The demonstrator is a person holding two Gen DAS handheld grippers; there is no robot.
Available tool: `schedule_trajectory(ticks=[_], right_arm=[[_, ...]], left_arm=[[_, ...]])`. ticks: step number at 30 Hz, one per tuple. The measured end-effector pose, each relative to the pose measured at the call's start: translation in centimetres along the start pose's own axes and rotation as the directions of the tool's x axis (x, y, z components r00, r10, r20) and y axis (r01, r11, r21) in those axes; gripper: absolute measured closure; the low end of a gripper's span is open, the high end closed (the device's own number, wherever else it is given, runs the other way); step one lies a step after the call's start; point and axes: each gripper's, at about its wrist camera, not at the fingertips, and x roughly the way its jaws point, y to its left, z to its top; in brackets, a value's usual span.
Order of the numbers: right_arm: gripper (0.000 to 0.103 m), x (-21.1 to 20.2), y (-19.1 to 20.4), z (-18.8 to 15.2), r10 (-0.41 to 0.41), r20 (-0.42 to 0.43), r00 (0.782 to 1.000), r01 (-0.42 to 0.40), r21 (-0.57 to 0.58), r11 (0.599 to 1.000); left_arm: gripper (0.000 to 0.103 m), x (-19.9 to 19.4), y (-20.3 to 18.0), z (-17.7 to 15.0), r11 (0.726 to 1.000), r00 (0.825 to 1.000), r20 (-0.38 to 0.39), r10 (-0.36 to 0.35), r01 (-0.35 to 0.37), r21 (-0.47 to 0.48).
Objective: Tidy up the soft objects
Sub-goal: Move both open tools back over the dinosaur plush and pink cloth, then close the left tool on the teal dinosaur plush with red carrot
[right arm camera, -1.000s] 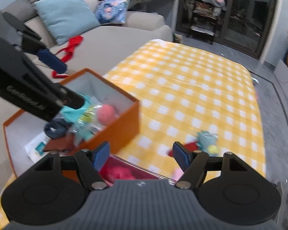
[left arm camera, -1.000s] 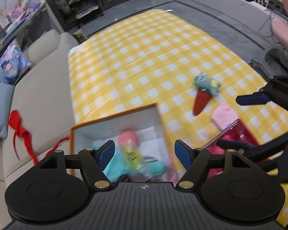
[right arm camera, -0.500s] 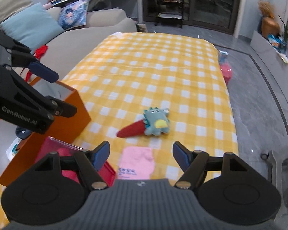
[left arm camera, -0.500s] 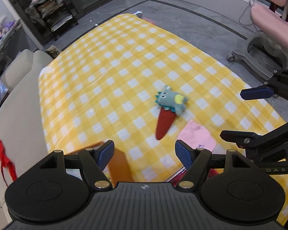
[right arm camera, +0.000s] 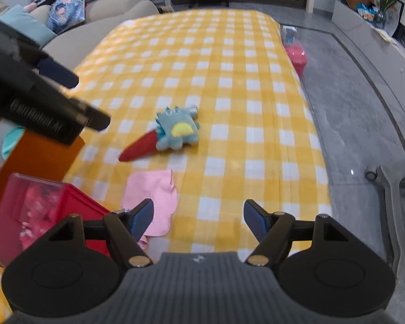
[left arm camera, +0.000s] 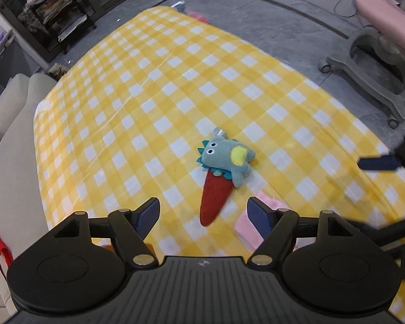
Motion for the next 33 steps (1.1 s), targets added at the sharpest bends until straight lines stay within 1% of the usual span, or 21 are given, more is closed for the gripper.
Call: schedule_trajectory(ticks=[5,8,17,21,25,30,32,33], right_arm=[[0.03,2.1,1.0,-0.5,0.016,-0.037,0.999,-0.017,-0.023,1.0],[0.03,2.6,1.1,-0.6,0.027,-0.038,0.999,-0.028,-0.02,0.999],[0.03,4.2,-0.2,-0.9,0.017,-0.045,0.999,-0.016,0.011,1.0],[0.03,4.6,-0.4,-1.0,0.022,-0.043,0.999,-0.021,0.015,1.0],[0.03,4.8,-0.5,-1.1,0.027,-0.041,0.999,-0.026,0.02,0.999],[0.03,5.3,-0.5,-1.4,0.029,-0.048,0.998,-0.029,0.018,0.999],[0.03,5.5,-0.6,-1.4,0.028,-0.052,0.998,-0.028,0.019,0.999],[0.03,5.6,-0.7,-1.4,0.027,-0.051,0.998,-0.026,0.02,0.999]], left_arm=[[0.016,3.2,0.3,0.4,1.0,1.0,-0.031,-0.002,0.002,-0.024],[0.016,4.8,0.1,0.8,1.0,0.999,-0.037,-0.023,0.022,-0.021],[0.016,8.4,-0.7,2.2,0.999,0.999,-0.03,-0.041,0.041,-0.005],[0.016,9.5,-1.0,3.1,0.996,0.996,-0.025,-0.082,0.081,-0.028],[0.016,11.0,-1.6,3.8,0.997,0.996,-0.039,-0.075,0.074,-0.023],[0.01,12.9,-2.3,3.8,0.997,0.994,-0.073,-0.078,0.078,0.002],[0.012,13.4,-2.5,3.7,0.996,0.992,-0.092,-0.089,0.09,0.006],[0.019,13.3,-2.4,3.5,0.995,0.992,-0.079,-0.1,0.1,-0.005]])
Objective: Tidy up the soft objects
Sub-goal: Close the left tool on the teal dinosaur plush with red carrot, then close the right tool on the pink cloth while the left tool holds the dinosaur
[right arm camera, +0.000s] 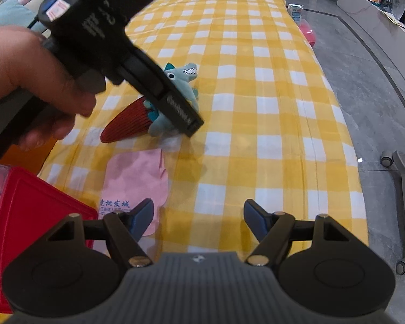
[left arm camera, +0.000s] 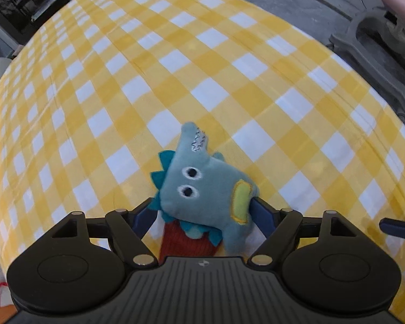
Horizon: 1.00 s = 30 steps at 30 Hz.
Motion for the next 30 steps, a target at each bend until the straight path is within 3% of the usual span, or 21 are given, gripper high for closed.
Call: schedule_trajectory(ticks=[2,4,6,11,16,18,23,26,28,30], right_arm=[[0.03,0.1,0.0,0.0,0.0,-0.001,1.0,0.0,0.002,1.0],[0.03,0.2,0.2,0.0,-0.001,-0.002,1.0,0.001,-0.001,1.0],[0.03,0.4,0.5,-0.1,0.006,-0.005,1.0,-0.006,-0.013,1.0],[0.031,1.4,2.2,-0.1,0.02,-0.015,1.0,-0.021,-0.046,0.999],[0.031,2.5,4.3,0.0,0.036,-0.018,0.999,-0.038,-0.1,0.994],[0.037,3.1,5.3,-0.1,0.029,-0.017,0.999,-0.031,-0.143,0.989],[0.038,3.7,6.1,0.0,-0.003,0.006,1.0,0.005,-0.188,0.982],[0.055,3.5,6.5,-0.2,0.01,0.016,1.0,-0.006,-0.233,0.972],[0.081,3.2,6.9,-0.2,0.034,0.002,0.999,-0.033,-0.251,0.967],[0.092,3.1,7.0,-0.3,0.046,-0.012,0.999,-0.047,-0.255,0.966]], left_arm=[[0.031,-0.2,0.4,-0.1,0.999,0.999,0.006,-0.043,0.043,-0.018],[0.038,-0.4,0.7,-0.4,0.999,0.999,0.008,-0.04,0.041,-0.013],[0.052,-0.5,1.2,-0.8,0.998,0.998,-0.003,-0.058,0.058,-0.01],[0.055,-1.5,3.0,-2.3,0.998,0.998,-0.013,-0.054,0.053,-0.017],[0.055,-3.9,5.9,-3.5,0.995,0.998,0.038,-0.058,0.061,-0.076],[0.055,-4.8,7.0,-4.2,0.993,0.997,0.053,-0.065,0.069,-0.092],[0.055,-6.0,8.2,-5.5,0.992,0.995,0.075,-0.062,0.07,-0.106],[0.055,-6.9,9.2,-6.3,0.988,0.992,0.102,-0.068,0.082,-0.134],[0.055,-7.7,9.8,-6.9,0.983,0.989,0.128,-0.071,0.091,-0.159],[0.055,-8.5,10.4,-7.4,0.976,0.985,0.151,-0.081,0.109,-0.187]])
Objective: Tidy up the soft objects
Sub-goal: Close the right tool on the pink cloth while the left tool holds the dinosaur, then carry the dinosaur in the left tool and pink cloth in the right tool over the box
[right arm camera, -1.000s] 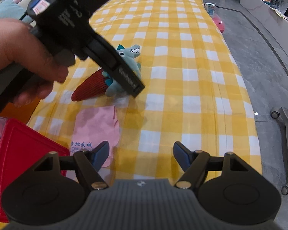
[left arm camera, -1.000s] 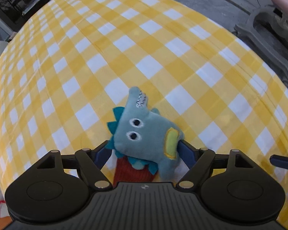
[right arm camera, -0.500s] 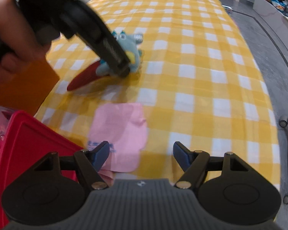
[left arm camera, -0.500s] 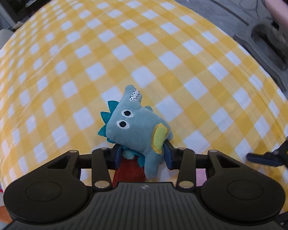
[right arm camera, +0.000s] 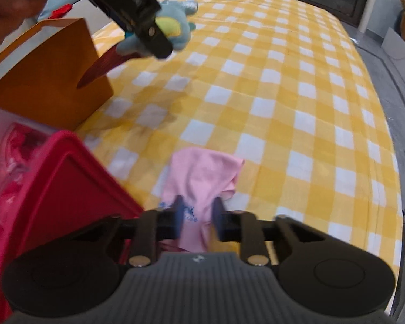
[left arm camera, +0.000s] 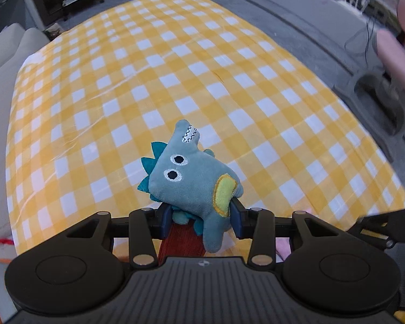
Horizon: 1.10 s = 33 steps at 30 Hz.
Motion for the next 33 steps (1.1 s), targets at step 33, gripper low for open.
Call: schedule_trajectory(ticks=[33], right_arm=[[0.1,-10.8,-1.3,3.2,-0.076,0.153,0.985,0.059,0.114,0.992]], left_arm=[[0.055,-14.1,-2.4,-6.1,0.986,0.973,0.228,0.025,0.014,-0.166]])
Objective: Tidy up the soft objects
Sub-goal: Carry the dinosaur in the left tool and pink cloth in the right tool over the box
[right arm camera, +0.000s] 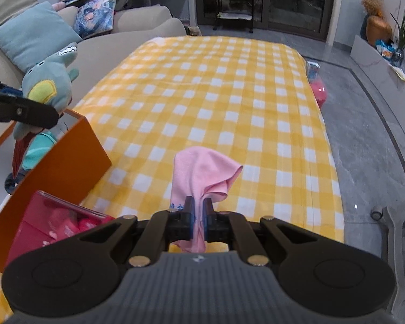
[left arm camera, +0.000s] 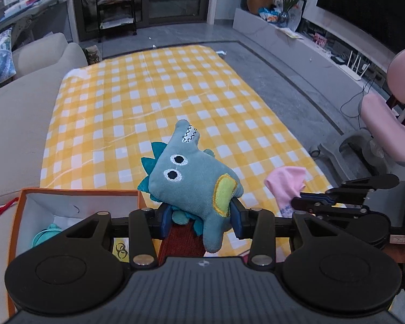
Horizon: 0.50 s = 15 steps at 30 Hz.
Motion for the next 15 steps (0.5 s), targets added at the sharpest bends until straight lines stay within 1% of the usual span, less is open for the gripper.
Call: schedule_trajectory(ticks=[4,9,15], right_arm=[[0.1,-0.9,0.7,0.7,0.006,0.025,1.0,-0.005,-0.007,1.0],[0.1,-1.8,2.4,1.6,0.024,0.056,0.998,-0.023,-0.028,0.999],[0.1,-2.3,5.3,2.2,0.052,0.074,0.996,-0.047,-0.073,0.996]], left_arm=[[0.055,-1.5,0.1,-0.5,1.0,1.0,0.02,-0.003,0.004,-0.025],[0.055,-3.1,0.9,-1.2,0.999,0.999,0.04,0.022,-0.02,-0.045],[0.055,-5.1,3.3,-3.4,0.992,0.997,0.072,0.04,-0.03,-0.126]])
